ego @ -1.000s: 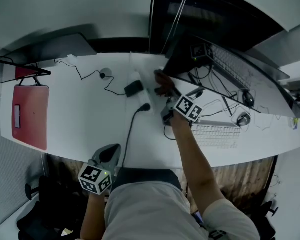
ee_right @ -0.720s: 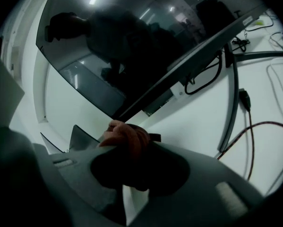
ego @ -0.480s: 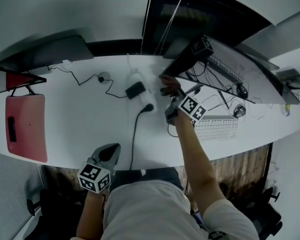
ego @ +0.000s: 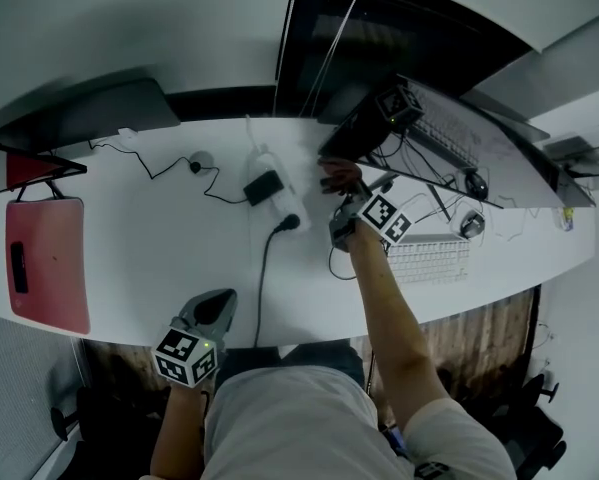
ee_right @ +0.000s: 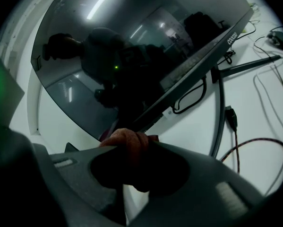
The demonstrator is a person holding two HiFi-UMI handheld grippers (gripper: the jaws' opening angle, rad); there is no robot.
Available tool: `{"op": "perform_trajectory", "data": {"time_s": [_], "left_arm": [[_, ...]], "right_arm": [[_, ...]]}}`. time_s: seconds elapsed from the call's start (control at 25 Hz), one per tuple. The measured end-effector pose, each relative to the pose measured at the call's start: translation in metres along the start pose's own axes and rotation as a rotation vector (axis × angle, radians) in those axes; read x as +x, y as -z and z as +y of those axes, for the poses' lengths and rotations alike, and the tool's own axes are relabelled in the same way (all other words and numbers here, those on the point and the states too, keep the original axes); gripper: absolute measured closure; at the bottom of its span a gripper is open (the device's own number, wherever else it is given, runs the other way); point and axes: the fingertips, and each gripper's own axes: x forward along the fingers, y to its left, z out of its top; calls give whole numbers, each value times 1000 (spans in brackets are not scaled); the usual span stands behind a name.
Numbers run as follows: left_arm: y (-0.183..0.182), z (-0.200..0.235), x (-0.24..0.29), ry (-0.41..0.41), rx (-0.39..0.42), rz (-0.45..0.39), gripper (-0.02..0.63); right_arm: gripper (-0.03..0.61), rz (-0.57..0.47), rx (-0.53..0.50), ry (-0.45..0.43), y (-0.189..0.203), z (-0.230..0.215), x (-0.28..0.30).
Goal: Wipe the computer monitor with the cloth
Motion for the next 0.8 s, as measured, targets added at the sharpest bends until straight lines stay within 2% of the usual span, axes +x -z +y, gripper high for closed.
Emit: {"op": "perform_trajectory", "data": {"time_s": [0.32, 0.8], "left_arm": [[6, -24, 22, -26, -11, 12, 604], [2, -71, 66, -22, -5, 46, 604]], "right_arm": [[483, 33, 13, -40, -11, -10, -6], [483, 34, 58, -67, -41, -50, -29]]}}
